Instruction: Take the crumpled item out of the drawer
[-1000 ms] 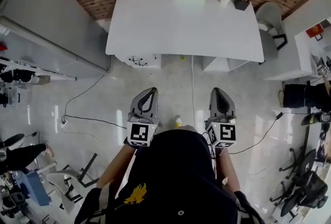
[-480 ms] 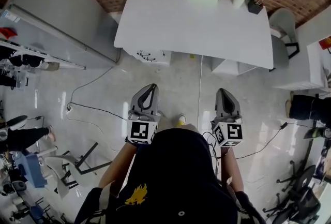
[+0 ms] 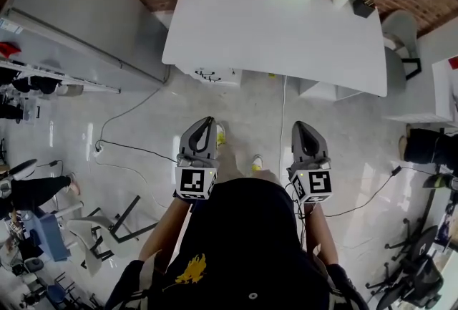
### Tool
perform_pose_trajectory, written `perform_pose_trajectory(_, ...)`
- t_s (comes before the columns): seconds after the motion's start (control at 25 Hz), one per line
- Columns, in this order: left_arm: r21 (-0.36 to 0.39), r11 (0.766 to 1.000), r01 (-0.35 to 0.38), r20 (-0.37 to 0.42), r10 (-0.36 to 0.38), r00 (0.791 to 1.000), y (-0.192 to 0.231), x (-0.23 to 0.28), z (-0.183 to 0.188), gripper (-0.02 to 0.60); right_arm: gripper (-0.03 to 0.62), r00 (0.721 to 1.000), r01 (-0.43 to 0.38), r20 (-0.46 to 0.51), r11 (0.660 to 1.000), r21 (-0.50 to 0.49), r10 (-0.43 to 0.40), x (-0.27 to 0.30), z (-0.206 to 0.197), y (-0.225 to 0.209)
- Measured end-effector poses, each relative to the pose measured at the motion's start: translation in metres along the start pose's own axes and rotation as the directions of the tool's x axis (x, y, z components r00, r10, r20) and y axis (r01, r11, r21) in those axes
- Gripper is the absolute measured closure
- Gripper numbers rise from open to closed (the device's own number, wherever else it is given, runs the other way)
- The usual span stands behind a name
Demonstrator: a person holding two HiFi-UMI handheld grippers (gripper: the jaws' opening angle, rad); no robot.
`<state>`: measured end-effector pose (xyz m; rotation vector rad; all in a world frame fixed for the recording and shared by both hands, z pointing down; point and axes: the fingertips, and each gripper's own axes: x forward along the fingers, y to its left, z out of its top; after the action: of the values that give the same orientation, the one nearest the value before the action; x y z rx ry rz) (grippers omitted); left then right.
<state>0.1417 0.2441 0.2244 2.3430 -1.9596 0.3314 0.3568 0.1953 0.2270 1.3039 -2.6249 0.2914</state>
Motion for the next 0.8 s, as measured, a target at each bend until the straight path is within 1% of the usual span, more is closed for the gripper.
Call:
perform_pose_trajectory(0.08, -0.011, 1.000, 0.006, -0.006, -0.007, 1.000, 0.018, 0.010, -0.009, 0.560, 0.568, 1.000, 0.017, -0.017, 1.000, 0.001, -0.017, 0.015, -0.002, 0.004)
perform_pose_trajectory(0.2, -0.025, 1.000, 0.017, 0.009, -0.017, 1.000, 0.051, 0.025, -0.014, 0.561, 0.568, 0.998, 0.051, -0.032, 0.999, 0.008, -0.050, 0.043, 0.002, 0.013)
perform_pose_trajectory(0.4, -0.017, 0.998, 0.055, 0.029, -0.055, 0.998, 0.121, 0.049, -0.019, 0.560, 0.568, 0.995, 0.090, -0.041, 0.996, -0.002, -0.090, 0.104, 0.025, 0.043)
perform_pose_trajectory(0.52, -0.027, 0.998, 0.060, 0.034, -0.059, 0.998, 0.171, 0.062, -0.027, 0.560, 0.568, 0.993, 0.108, -0.053, 0.994, -0.024, -0.109, 0.141, 0.034, 0.066)
perform_pose_trajectory(0.64, -0.062, 0.994, 0.084, 0.008, -0.084, 0.996, 0.203, 0.073, -0.046, 0.560, 0.568, 0.991, 0.117, -0.067, 0.992, -0.042, -0.120, 0.168, 0.039, 0.087)
perform_pose_trajectory(0.72, -0.110, 0.990, 0.091, -0.025, -0.094, 0.995, 0.217, 0.080, -0.066, 0.561, 0.568, 0.990, 0.115, -0.082, 0.993, -0.040, -0.118, 0.181, 0.038, 0.100)
perform_pose_trajectory(0.8, -0.174, 0.981, 0.089, -0.058, -0.100, 0.993, 0.226, 0.088, -0.091, 0.560, 0.568, 0.989, 0.099, -0.109, 0.994, -0.039, -0.103, 0.191, 0.032, 0.111)
